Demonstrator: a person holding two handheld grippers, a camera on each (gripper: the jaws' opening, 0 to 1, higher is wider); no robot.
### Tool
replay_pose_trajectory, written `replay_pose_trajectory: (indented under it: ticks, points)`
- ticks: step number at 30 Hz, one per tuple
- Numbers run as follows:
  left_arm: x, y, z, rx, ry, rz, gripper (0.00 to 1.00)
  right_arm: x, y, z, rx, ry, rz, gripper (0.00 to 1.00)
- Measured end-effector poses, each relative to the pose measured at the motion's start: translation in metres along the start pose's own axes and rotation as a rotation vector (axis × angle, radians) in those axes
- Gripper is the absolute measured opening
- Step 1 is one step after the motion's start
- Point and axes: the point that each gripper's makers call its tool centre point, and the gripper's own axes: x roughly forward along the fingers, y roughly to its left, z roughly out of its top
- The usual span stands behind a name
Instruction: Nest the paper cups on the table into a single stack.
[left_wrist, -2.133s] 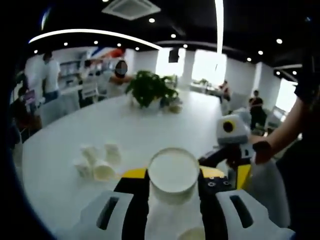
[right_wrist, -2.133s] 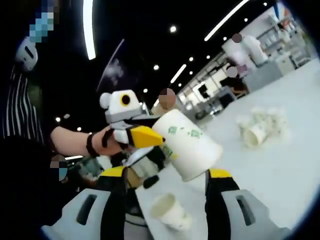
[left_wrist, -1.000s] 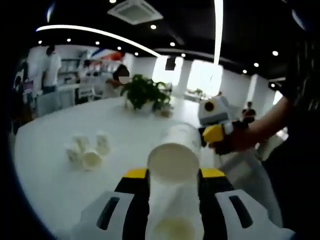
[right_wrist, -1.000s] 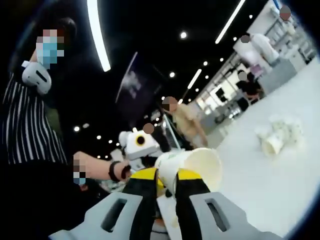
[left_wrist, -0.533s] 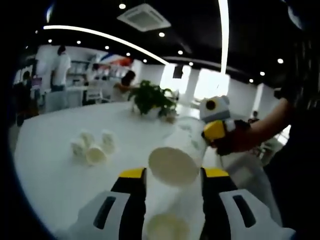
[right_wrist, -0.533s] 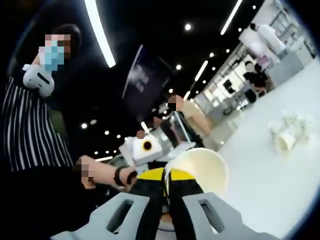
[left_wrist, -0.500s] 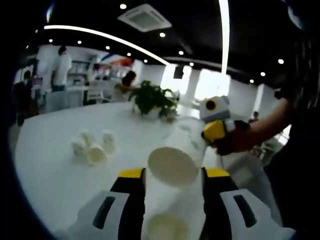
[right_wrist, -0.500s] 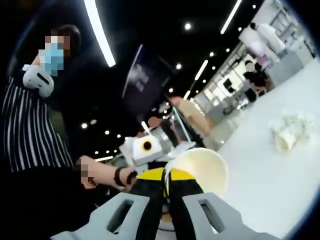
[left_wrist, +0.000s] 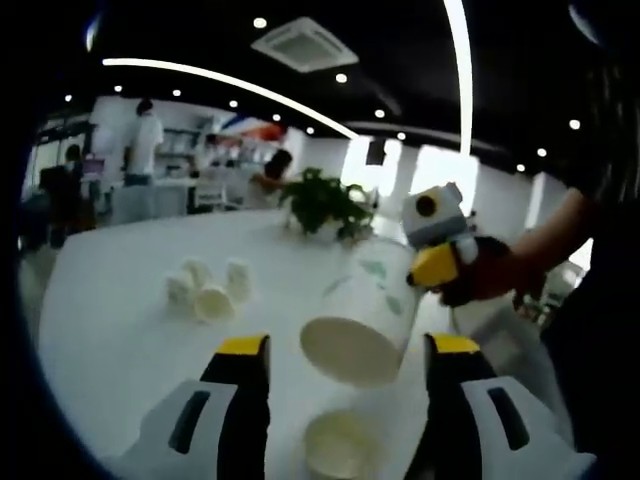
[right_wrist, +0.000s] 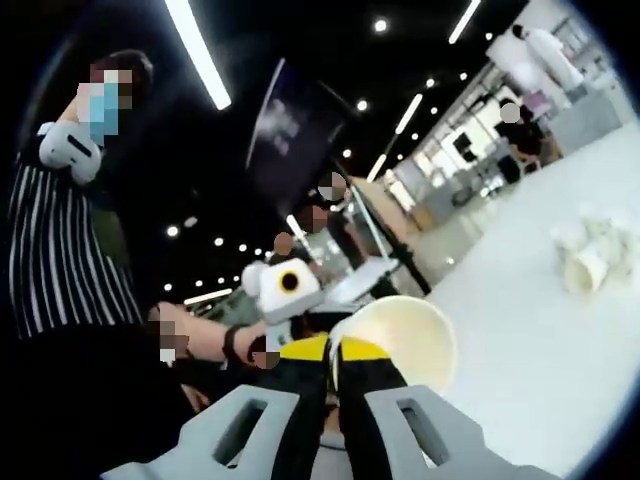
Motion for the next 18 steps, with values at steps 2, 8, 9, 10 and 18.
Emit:
replay_pose_trajectory:
  ticks: [2,8,9,10,18]
  points:
    - [-0.002,0.003,0.0,0.0,-0.005,0.019,0.66,0.002,-0.002,-0.001,-0.005,0.016,-0.008,0.0]
    - [-0.006,0.012,-0.001,0.018,-0.008,0.062,0.77,0.004,-0.009,0.007,-0.018,0.02,-0.031,0.0]
    - [-0.006,0.014,-0.002,0.022,-0.008,0.068,0.79,0.004,-0.012,0.008,-0.014,0.022,-0.04,0.0]
    - [-0.007,0.015,-0.002,0.023,-0.009,0.072,0.8,0.004,-0.013,0.009,-0.014,0.026,-0.044,0.0]
    - [-0.012,0.03,-0.002,0.001,-0.025,0.123,0.95,0.005,-0.024,0.017,-0.043,0.072,-0.071,0.0]
